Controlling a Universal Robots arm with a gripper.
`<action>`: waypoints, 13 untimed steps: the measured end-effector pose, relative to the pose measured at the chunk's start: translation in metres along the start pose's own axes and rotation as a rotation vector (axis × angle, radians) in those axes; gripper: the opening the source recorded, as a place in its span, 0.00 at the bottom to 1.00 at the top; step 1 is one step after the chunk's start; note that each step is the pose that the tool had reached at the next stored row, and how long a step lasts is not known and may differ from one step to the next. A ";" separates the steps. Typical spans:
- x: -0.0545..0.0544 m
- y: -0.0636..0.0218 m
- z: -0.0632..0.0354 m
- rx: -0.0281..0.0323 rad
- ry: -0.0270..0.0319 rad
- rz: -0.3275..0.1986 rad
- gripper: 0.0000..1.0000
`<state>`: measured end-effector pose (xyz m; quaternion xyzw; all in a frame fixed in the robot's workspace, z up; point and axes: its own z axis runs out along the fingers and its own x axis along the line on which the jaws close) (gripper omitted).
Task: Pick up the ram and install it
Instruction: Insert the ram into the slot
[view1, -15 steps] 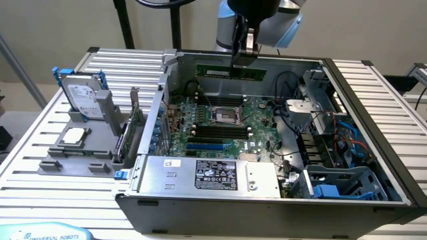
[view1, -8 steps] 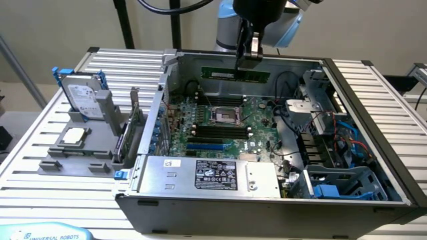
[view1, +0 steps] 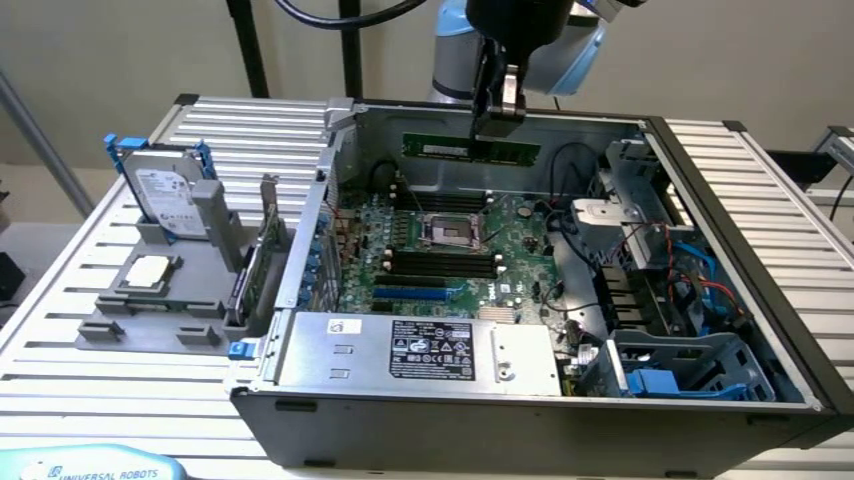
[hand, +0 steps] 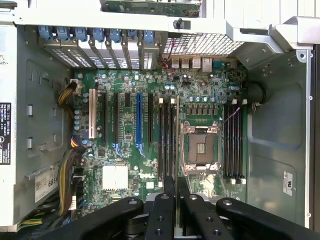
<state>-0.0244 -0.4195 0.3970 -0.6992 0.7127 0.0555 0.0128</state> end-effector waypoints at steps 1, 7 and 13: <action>0.000 0.0000 0.0000 0.0000 0.0000 0.000 0.13; 0.000 0.0005 0.0048 0.0131 0.0015 -0.001 0.13; -0.002 0.0027 0.0142 0.0249 0.0084 -0.002 0.13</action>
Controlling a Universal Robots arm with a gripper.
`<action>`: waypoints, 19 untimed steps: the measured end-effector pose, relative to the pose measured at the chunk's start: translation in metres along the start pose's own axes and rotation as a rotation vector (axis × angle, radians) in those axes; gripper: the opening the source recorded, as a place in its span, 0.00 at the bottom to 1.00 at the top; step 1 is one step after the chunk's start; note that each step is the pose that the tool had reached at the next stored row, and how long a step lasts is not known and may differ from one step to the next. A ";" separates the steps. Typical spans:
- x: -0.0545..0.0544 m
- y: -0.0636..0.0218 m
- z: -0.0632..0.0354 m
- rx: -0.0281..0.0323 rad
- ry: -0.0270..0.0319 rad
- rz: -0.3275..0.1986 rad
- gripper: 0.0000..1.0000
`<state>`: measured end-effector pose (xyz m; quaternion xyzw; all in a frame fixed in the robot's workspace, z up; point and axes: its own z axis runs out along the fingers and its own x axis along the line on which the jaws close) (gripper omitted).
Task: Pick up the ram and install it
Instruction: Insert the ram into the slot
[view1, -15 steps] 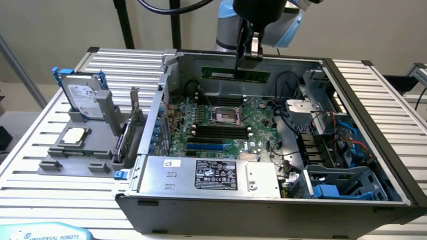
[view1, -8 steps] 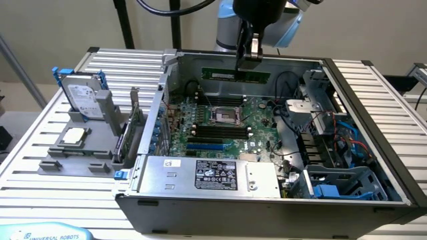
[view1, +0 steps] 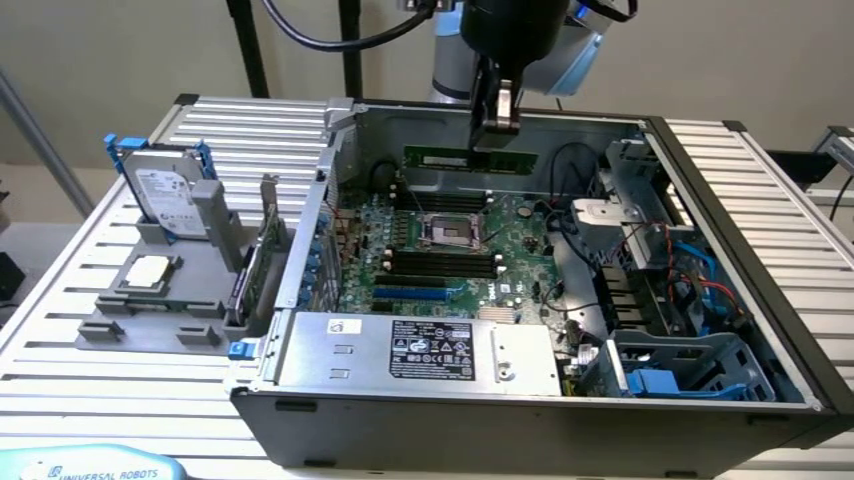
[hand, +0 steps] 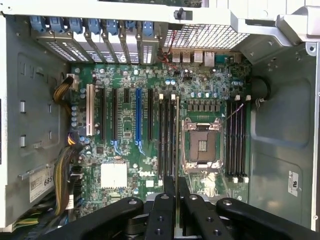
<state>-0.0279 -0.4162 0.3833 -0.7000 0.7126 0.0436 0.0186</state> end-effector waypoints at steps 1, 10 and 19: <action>0.000 0.0004 0.0018 0.0000 0.0010 -0.001 0.13; 0.000 0.0026 0.0182 -0.0022 0.0027 -0.027 0.13; -0.002 0.0039 0.0348 -0.0037 0.0033 -0.045 0.13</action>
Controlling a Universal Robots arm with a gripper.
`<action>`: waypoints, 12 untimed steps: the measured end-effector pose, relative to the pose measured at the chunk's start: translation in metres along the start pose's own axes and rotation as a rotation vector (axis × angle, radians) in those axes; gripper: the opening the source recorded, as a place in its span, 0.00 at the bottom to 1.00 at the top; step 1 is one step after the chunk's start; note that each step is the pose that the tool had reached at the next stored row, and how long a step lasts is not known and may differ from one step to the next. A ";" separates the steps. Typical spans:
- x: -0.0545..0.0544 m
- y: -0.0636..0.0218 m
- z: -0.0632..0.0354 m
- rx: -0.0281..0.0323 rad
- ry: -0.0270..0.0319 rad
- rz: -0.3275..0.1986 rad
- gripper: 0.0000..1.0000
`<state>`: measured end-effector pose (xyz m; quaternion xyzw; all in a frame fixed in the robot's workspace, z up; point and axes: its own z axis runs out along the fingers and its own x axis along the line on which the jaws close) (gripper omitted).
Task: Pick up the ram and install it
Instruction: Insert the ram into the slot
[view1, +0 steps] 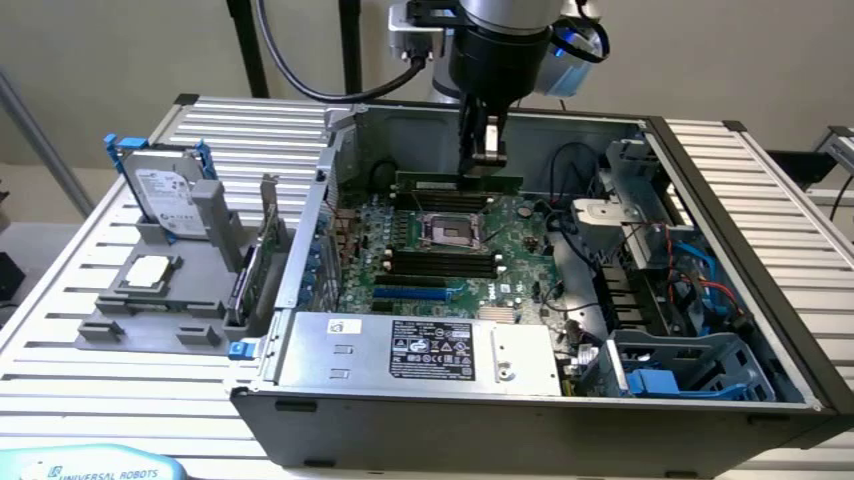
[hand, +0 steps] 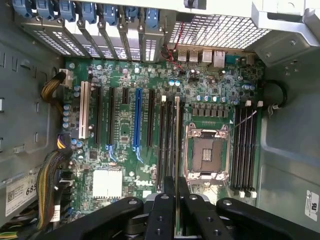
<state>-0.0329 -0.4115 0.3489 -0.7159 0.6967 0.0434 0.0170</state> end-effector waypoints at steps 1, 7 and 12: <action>0.000 0.0001 0.0020 -0.0001 -0.0001 -0.002 0.13; -0.002 0.0005 0.0130 -0.0008 0.0003 -0.010 0.13; -0.003 0.0010 0.0223 -0.0009 0.0006 -0.011 0.13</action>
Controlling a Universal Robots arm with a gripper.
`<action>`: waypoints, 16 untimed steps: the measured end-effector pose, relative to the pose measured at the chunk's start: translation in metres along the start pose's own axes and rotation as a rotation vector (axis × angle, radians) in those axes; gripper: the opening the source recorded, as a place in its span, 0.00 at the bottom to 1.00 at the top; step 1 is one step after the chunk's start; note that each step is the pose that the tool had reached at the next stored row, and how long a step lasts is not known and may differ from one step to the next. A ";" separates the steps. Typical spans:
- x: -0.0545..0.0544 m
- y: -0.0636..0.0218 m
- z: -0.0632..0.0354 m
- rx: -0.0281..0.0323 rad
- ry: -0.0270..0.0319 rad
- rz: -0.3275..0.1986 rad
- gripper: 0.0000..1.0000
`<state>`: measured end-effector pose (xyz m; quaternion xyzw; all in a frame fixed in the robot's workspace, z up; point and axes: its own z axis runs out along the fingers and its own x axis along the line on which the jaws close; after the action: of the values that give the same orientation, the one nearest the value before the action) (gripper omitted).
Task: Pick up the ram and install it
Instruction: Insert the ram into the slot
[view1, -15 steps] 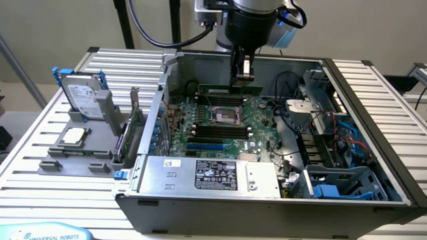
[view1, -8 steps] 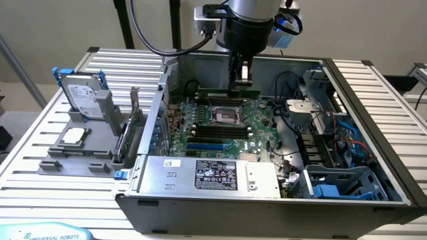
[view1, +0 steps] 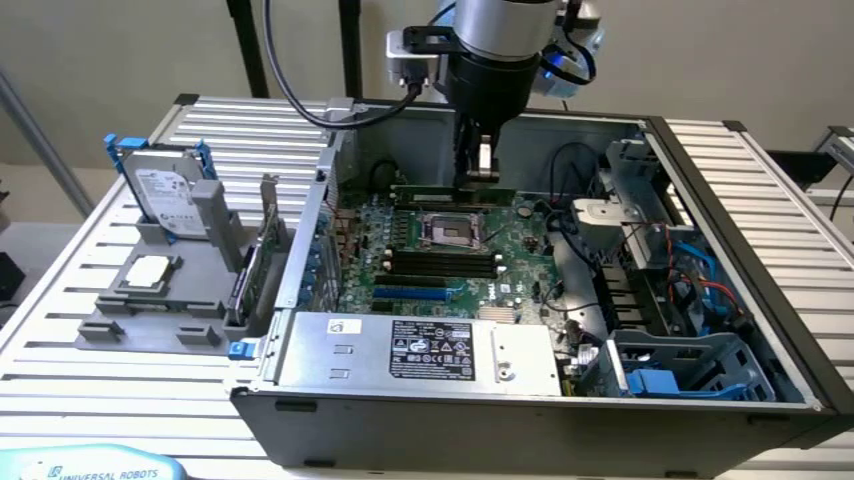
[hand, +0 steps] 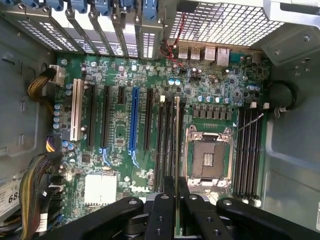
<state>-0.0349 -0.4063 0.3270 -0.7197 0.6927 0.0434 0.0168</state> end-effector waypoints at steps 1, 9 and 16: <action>0.000 0.0000 0.0018 0.0000 0.0001 0.000 0.13; -0.003 -0.0007 0.0168 -0.0001 0.0025 0.000 0.13; -0.005 -0.0012 0.0296 -0.0002 0.0060 0.001 0.13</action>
<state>-0.0350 -0.3992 0.2979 -0.7197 0.6929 0.0413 0.0146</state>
